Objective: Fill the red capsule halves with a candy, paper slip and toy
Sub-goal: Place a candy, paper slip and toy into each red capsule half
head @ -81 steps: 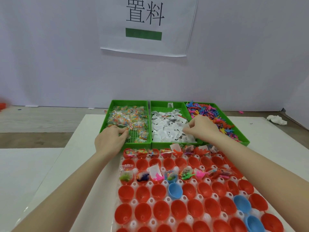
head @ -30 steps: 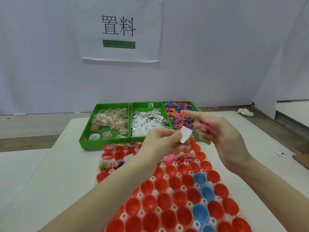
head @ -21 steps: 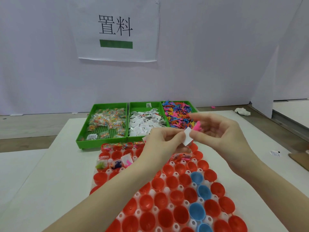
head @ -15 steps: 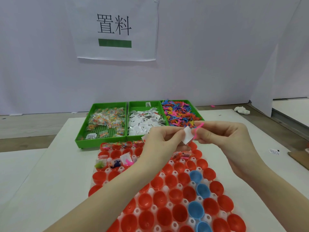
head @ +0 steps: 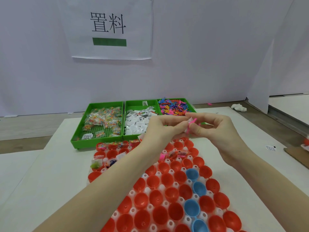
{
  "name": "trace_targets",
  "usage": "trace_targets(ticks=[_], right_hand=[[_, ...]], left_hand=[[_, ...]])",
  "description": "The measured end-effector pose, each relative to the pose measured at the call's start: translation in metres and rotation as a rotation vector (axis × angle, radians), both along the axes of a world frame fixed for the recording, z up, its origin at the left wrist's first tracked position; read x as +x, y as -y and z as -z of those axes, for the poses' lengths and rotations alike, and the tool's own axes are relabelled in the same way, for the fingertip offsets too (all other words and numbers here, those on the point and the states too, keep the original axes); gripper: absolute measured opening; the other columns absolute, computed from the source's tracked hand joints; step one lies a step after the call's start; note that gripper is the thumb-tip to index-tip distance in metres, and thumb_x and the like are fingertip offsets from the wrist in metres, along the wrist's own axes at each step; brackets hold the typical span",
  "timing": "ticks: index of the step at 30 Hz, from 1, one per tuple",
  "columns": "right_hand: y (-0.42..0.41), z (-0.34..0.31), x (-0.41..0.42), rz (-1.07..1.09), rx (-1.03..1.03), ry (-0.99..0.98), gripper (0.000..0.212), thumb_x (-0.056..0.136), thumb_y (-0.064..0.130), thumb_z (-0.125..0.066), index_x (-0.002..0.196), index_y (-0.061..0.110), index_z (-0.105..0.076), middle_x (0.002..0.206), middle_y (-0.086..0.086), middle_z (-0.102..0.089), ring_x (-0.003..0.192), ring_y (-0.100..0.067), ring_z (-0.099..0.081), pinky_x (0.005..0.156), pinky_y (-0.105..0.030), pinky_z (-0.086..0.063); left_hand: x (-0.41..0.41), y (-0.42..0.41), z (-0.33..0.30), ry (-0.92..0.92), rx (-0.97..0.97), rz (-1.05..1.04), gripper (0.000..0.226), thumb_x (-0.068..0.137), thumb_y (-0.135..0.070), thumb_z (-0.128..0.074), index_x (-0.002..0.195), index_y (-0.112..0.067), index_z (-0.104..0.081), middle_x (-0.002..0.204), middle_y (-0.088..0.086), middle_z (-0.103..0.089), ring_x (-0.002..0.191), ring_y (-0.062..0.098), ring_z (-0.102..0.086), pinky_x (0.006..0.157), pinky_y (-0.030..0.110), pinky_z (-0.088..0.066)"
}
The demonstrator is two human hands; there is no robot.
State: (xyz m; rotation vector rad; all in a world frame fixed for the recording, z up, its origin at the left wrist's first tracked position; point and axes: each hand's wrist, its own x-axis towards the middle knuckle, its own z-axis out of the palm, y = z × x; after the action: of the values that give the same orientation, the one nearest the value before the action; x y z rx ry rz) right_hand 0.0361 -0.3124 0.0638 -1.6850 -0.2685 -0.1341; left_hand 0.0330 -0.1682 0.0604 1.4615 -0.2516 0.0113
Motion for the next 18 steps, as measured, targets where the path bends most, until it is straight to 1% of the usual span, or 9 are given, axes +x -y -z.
trace_targets(ticks=[1,3,6,7,9,11,13,15,18], right_hand=[[0.003,0.000,0.004,-0.014,-0.045,-0.012,0.021,0.077,0.007,-0.067,0.091,0.022,-0.070,0.085,-0.005,-0.071,0.077,-0.016,-0.068,0.066,-0.020,-0.056],[0.010,0.004,0.012,-0.028,-0.118,-0.047,0.016,0.079,0.004,-0.066,0.089,0.017,-0.071,0.077,-0.008,-0.069,0.067,-0.012,-0.066,0.059,-0.017,-0.052],[0.022,0.019,0.023,0.078,-0.272,-0.099,0.016,0.080,0.000,-0.066,0.078,0.016,-0.069,0.072,-0.008,-0.066,0.059,-0.012,-0.058,0.057,-0.019,-0.047],[0.026,0.026,0.026,0.119,-0.335,-0.114,0.018,0.080,0.000,-0.066,0.075,0.017,-0.067,0.073,-0.009,-0.065,0.059,-0.013,-0.057,0.058,-0.019,-0.047],[0.030,0.040,0.027,0.156,-0.417,-0.145,0.021,0.079,0.000,-0.067,0.070,0.019,-0.066,0.071,-0.007,-0.065,0.057,-0.012,-0.057,0.057,-0.017,-0.046],[0.032,0.050,0.029,0.167,-0.458,-0.156,0.020,0.078,0.000,-0.067,0.070,0.019,-0.067,0.068,-0.005,-0.064,0.057,-0.012,-0.057,0.058,-0.019,-0.046],[0.032,0.057,0.032,0.172,-0.503,-0.158,0.010,0.078,0.003,-0.067,0.078,0.012,-0.068,0.074,-0.007,-0.066,0.064,-0.015,-0.060,0.060,-0.021,-0.047],[0.030,0.061,0.035,0.167,-0.558,-0.139,0.005,0.080,0.006,-0.068,0.084,0.009,-0.068,0.079,-0.006,-0.067,0.071,-0.016,-0.062,0.061,-0.019,-0.046],[0.026,0.064,0.037,0.154,-0.645,-0.115,0.004,0.079,0.010,-0.069,0.081,0.013,-0.066,0.077,0.001,-0.064,0.068,-0.008,-0.057,0.056,-0.013,-0.040]], left_hand=[[0.004,0.003,0.001,0.016,0.028,-0.050,0.013,0.081,-0.001,-0.066,0.091,-0.009,-0.071,0.065,-0.002,-0.069,0.061,0.009,-0.067,0.062,0.017,-0.054],[0.010,0.009,0.007,0.059,0.172,-0.153,0.012,0.080,-0.008,-0.069,0.091,-0.013,-0.071,0.068,-0.002,-0.068,0.064,0.007,-0.065,0.068,0.020,-0.054],[0.013,0.013,0.019,0.173,0.536,-0.236,0.022,0.090,-0.024,-0.058,0.107,-0.013,-0.065,0.089,-0.001,-0.067,0.081,0.008,-0.061,0.080,0.023,-0.049],[0.011,0.014,0.025,0.233,0.671,-0.223,0.024,0.093,-0.026,-0.052,0.108,-0.012,-0.065,0.096,0.000,-0.066,0.087,0.011,-0.059,0.084,0.027,-0.048],[0.004,0.016,0.039,0.444,1.010,-0.111,0.029,0.096,-0.028,-0.044,0.107,-0.012,-0.065,0.106,0.003,-0.064,0.099,0.019,-0.057,0.090,0.036,-0.043],[-0.004,0.023,0.053,0.673,1.302,0.017,0.034,0.097,-0.033,-0.038,0.115,-0.014,-0.060,0.119,0.001,-0.059,0.112,0.020,-0.051,0.095,0.035,-0.035],[-0.009,0.031,0.062,0.738,1.384,0.098,0.040,0.098,-0.038,-0.035,0.120,-0.012,-0.055,0.126,0.002,-0.055,0.118,0.020,-0.047,0.096,0.032,-0.030],[-0.008,0.037,0.066,0.728,1.382,0.142,0.043,0.099,-0.038,-0.033,0.121,-0.007,-0.053,0.124,0.006,-0.055,0.116,0.023,-0.047,0.097,0.033,-0.031],[-0.005,0.037,0.072,0.696,1.407,0.187,0.048,0.099,-0.039,-0.032,0.126,-0.004,-0.050,0.127,0.009,-0.053,0.119,0.024,-0.045,0.102,0.033,-0.029]])
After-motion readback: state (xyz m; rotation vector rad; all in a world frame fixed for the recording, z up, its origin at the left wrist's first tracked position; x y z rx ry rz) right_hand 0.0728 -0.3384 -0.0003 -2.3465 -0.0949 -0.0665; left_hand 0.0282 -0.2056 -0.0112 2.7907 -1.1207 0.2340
